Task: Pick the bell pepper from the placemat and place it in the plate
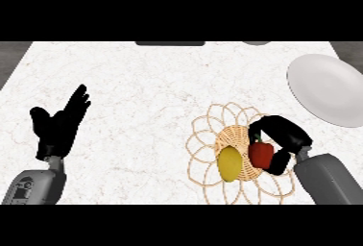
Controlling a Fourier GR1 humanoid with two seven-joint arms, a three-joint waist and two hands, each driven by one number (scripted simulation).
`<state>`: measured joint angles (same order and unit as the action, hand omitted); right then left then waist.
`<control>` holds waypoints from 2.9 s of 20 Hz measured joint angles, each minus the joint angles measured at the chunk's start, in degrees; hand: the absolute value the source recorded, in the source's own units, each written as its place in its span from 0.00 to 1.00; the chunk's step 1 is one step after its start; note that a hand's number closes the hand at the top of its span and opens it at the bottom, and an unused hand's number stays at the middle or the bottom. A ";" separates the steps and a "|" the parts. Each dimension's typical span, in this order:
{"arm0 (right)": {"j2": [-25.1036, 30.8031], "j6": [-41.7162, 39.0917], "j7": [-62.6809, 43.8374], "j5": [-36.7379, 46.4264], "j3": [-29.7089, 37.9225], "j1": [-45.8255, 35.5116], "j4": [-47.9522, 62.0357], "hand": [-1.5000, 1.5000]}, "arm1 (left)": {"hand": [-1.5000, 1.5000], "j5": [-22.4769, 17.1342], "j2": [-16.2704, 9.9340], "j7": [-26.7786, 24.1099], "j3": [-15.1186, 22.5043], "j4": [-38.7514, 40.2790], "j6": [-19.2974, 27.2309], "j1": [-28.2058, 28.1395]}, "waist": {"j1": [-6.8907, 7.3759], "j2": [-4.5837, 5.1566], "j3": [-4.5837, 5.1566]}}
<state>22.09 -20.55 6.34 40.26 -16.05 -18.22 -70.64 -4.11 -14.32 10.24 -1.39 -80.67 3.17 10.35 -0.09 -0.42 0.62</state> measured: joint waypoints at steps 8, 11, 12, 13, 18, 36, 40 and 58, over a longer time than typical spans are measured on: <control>0.68 7.05 5.15 2.01 1.87 2.08 -8.94 1.00 | 0.50 -0.38 -0.42 -1.10 -1.36 1.17 -1.34 -0.26 | -0.32 0.23 -0.52; 0.34 13.34 5.81 1.83 5.49 3.45 -13.44 1.00 | 0.50 -0.97 -0.73 -0.69 -2.07 0.76 -1.58 -0.54 | -0.78 0.10 -0.59; 0.27 15.48 5.89 1.70 7.08 3.63 -14.57 1.00 | 0.50 -0.86 -0.62 -0.86 -2.05 0.99 -1.52 -0.85 | -0.88 0.11 -0.61; 0.12 17.40 5.67 1.52 8.70 3.50 -15.76 1.00 | 0.50 -0.54 -0.26 -1.11 -1.79 1.17 -1.27 -0.81 | -1.00 0.12 -0.62; 0.21 23.52 3.24 0.65 16.20 4.39 -19.79 1.00 | 0.50 -0.46 -0.16 0.07 -1.64 -0.70 -1.24 -1.12 | -0.59 0.18 -0.63; 10.36 26.71 15.59 -7.71 36.25 -13.53 21.39 1.00 | 0.50 1.47 1.62 -0.86 -1.26 0.18 -2.04 -0.28 | 1.24 0.82 -0.69; 14.60 27.62 19.84 -4.82 36.23 -17.15 33.04 1.00 | 0.50 1.33 1.49 -0.21 -1.48 0.08 -2.41 0.78 | 1.86 1.09 -0.74; 20.34 14.21 42.77 -10.19 42.21 -26.01 53.56 0.00 | 0.50 1.85 2.16 -0.91 -1.38 0.50 -2.72 0.94 | 2.27 1.26 -0.90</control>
<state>42.43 -6.34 49.10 30.07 26.16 -44.23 -17.09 -2.26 -12.16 9.33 -2.76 -80.17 0.46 11.30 2.18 0.84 -0.28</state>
